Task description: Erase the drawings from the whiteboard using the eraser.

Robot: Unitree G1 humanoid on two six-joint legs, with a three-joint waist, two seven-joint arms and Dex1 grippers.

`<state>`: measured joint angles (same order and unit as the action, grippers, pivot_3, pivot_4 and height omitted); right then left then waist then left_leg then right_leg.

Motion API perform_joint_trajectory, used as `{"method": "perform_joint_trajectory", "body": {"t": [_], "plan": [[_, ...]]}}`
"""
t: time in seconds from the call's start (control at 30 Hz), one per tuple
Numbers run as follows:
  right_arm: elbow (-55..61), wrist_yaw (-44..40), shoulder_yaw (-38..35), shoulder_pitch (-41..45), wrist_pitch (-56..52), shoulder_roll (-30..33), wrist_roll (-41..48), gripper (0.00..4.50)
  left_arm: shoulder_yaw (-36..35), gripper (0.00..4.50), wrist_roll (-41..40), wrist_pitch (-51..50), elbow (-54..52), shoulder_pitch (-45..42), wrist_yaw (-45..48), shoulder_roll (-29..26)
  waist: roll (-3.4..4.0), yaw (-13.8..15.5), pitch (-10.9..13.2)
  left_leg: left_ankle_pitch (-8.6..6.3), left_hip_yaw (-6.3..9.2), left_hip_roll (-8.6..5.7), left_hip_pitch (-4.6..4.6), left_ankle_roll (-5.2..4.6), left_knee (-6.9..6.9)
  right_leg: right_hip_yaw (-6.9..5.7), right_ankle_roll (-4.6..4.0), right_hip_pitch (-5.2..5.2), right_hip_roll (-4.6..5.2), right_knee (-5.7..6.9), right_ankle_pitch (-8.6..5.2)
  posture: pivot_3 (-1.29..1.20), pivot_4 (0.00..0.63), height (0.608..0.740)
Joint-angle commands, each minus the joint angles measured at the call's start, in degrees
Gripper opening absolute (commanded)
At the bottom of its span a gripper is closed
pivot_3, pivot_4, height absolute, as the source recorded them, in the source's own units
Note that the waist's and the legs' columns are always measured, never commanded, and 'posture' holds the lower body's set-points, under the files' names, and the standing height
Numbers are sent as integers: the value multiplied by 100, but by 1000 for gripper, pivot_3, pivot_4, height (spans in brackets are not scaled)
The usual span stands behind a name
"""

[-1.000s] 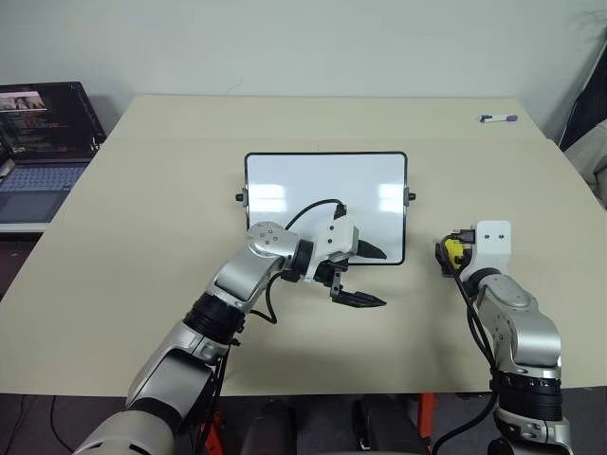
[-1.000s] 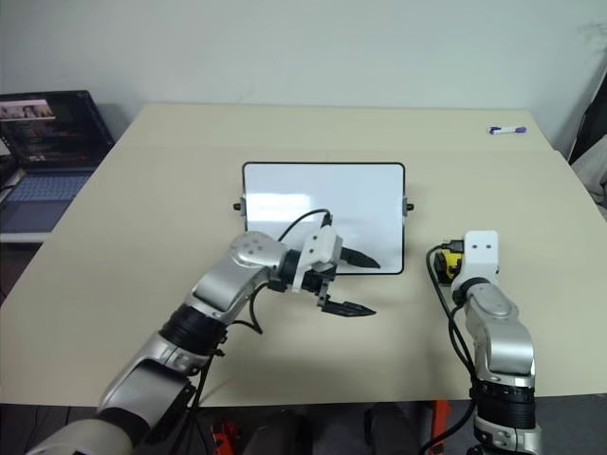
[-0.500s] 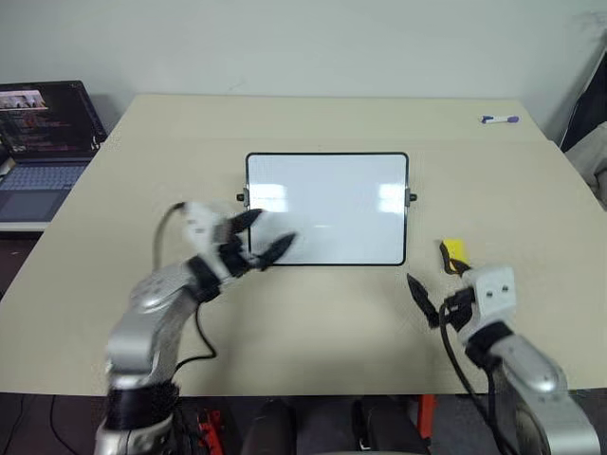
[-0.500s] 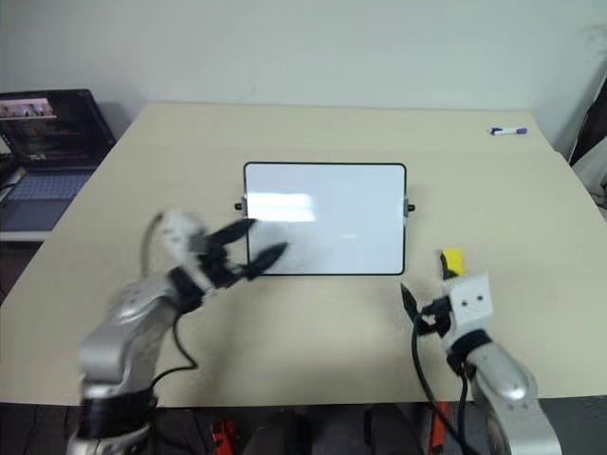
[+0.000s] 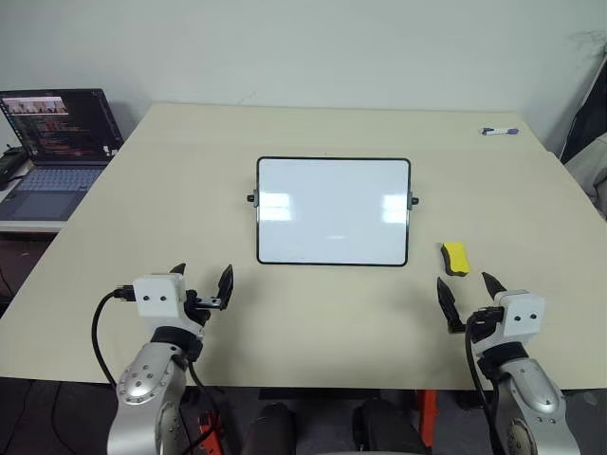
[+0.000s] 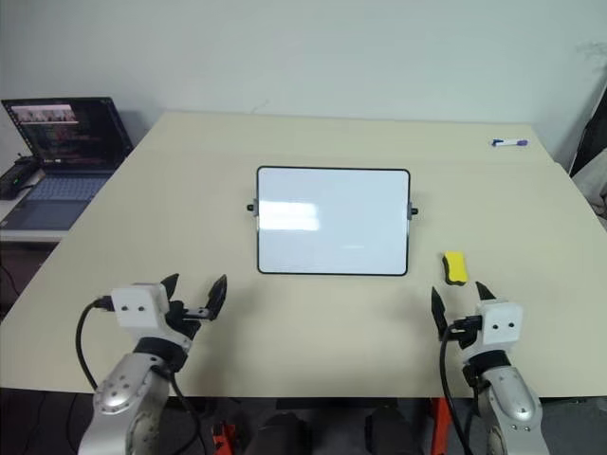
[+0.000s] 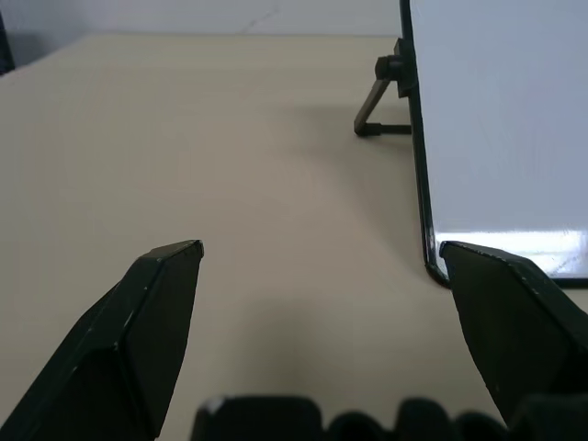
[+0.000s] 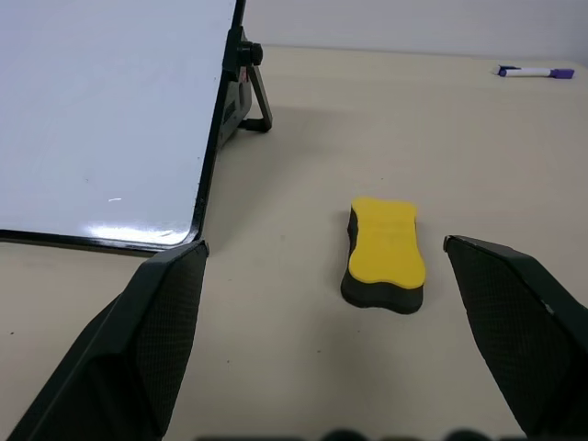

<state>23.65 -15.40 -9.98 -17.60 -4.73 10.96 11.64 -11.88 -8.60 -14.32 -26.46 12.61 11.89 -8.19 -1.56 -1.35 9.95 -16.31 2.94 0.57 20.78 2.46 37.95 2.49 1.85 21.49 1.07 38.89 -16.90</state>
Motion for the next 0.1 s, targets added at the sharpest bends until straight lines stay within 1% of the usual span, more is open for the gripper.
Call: {"method": "perform_joint_trajectory", "body": {"t": [0.03, 0.1], "plan": [[347, -57, -128, 2, -140, 125, 207, 4460, 106, 4500, 287, 337, -174, 128, -273, 92, 0, -11, 0, -1, 1, 0, 2, 1, -2, -1, -1, 1, 1, 0, 0, 0, 150, 740], [249, -148, -154, 126, -232, 240, 283, 4460, 152, 4500, 338, 417, -32, 45, -366, 146, 0, -16, 0, -3, 1, 1, 5, 3, -4, -1, -1, 5, 1, -2, -1, 0, 150, 740]]}}
